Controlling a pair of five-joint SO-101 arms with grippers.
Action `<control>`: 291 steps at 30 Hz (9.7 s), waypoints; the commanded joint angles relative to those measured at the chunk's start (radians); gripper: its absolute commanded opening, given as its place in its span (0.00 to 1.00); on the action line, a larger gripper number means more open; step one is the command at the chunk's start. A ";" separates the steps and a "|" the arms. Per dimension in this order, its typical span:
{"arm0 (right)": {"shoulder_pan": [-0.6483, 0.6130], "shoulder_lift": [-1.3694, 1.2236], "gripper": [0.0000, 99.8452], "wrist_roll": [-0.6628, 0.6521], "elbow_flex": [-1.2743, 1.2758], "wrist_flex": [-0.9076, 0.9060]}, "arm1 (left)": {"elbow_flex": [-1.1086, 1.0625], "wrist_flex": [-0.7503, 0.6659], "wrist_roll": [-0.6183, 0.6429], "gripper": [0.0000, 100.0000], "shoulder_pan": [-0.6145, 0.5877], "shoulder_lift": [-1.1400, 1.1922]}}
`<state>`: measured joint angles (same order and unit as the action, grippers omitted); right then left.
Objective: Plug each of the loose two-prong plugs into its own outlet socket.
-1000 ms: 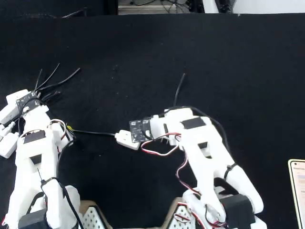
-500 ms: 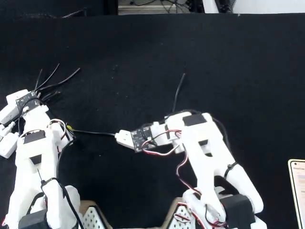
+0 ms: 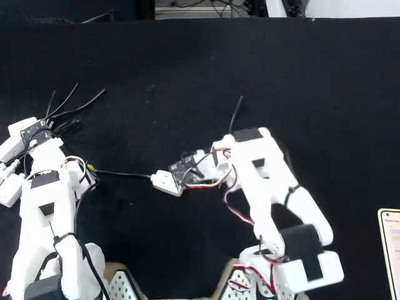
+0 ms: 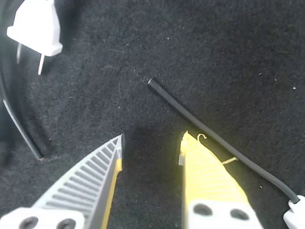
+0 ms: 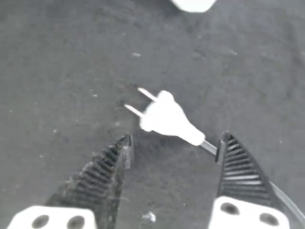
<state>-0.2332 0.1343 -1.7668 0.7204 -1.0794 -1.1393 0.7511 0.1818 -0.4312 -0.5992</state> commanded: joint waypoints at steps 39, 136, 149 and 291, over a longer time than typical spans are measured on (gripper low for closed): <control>-0.066 0.151 0.05 1.166 0.147 0.222 | 0.016 -0.009 0.009 0.20 -0.008 -0.020; -0.589 0.440 0.01 1.528 0.450 0.898 | -0.245 0.262 -0.107 0.20 0.354 -1.204; -0.655 0.788 0.01 1.536 0.549 0.778 | -0.306 0.253 -0.138 0.20 0.357 -1.211; -0.265 -0.374 0.01 0.985 -0.924 -0.675 | -0.414 0.184 -0.132 0.20 0.248 -1.212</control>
<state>-0.5155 -0.2094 -0.7419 -0.0928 -1.7223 -1.5750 0.9459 0.0499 -0.1872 -1.8067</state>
